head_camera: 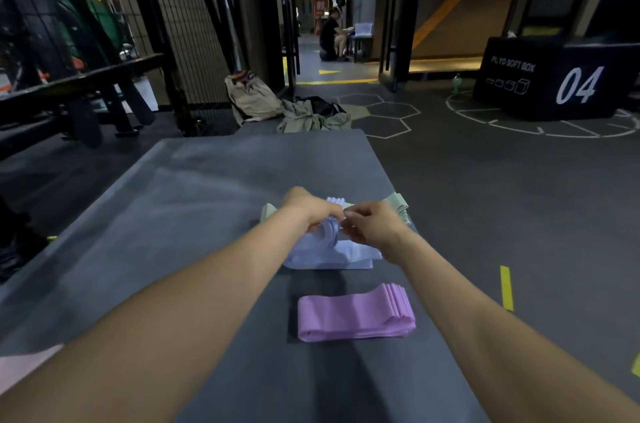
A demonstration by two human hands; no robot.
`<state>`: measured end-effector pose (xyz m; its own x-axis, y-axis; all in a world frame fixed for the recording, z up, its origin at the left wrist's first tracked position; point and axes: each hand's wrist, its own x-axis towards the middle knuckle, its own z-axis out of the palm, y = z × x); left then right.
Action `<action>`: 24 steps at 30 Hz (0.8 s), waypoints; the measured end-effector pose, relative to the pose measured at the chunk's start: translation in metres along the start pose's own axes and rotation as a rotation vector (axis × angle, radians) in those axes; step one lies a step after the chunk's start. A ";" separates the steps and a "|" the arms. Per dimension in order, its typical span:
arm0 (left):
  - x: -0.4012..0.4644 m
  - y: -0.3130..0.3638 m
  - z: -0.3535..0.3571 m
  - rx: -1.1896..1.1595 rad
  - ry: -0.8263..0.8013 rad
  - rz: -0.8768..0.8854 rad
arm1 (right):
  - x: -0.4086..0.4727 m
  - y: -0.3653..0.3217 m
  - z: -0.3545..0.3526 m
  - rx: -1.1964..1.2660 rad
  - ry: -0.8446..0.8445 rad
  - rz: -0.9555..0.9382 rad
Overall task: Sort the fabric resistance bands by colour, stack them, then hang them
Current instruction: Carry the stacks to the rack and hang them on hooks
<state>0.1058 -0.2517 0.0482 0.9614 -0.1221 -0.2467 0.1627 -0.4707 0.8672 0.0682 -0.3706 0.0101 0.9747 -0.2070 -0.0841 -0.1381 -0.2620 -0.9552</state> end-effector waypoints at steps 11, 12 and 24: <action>0.008 -0.027 0.052 0.238 -0.181 0.175 | 0.014 0.042 -0.031 0.026 0.122 0.157; 0.008 -0.030 0.051 0.238 -0.193 0.202 | 0.013 0.043 -0.031 0.044 0.122 0.156; 0.010 -0.054 0.024 0.391 -0.037 0.461 | 0.013 0.015 -0.020 -0.235 0.227 0.154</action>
<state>0.1009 -0.2487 -0.0112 0.9041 -0.4164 0.0959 -0.3689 -0.6474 0.6670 0.0749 -0.3965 0.0004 0.8789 -0.4583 -0.1319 -0.3430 -0.4155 -0.8424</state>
